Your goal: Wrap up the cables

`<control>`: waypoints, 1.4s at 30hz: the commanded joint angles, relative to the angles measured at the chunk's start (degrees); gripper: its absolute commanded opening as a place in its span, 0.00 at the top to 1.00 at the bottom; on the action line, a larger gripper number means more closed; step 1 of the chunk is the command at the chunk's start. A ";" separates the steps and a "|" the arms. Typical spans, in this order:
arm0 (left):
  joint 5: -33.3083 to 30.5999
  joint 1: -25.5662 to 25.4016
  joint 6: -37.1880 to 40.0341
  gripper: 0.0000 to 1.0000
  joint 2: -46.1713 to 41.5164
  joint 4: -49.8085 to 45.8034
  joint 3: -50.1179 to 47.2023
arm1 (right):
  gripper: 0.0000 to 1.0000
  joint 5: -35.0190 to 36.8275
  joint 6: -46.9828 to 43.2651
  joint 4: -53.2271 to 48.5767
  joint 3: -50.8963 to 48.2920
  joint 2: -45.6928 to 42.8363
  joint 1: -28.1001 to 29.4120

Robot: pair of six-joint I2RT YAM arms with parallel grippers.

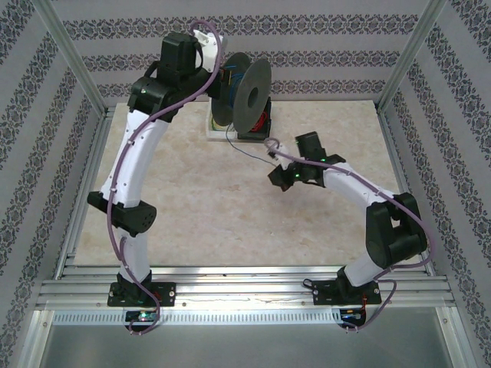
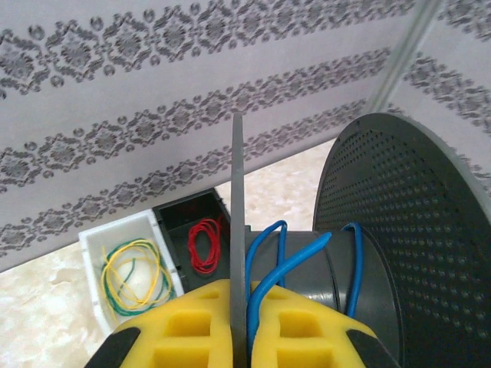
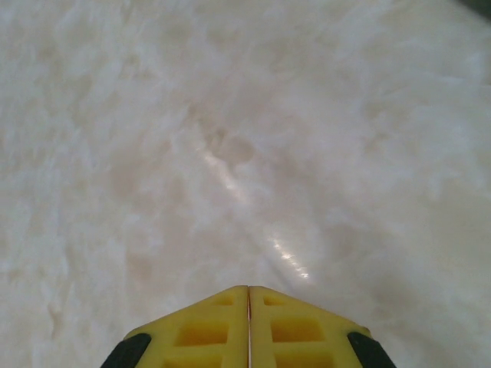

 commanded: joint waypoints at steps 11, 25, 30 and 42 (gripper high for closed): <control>-12.08 0.07 5.26 1.00 10.30 0.28 2.58 | 1.00 13.81 -10.84 -20.65 25.33 -9.54 11.43; -3.17 -2.04 19.18 1.00 8.75 -12.19 -3.18 | 1.00 5.80 -25.24 -30.70 55.83 4.73 -1.47; 6.01 -3.50 31.05 1.00 1.27 -13.93 -14.30 | 1.00 0.71 -27.36 -35.18 64.50 13.47 -7.17; 23.18 -2.45 42.31 1.00 -17.10 -9.03 -30.84 | 1.00 -18.99 -28.61 -34.05 53.87 20.22 -16.89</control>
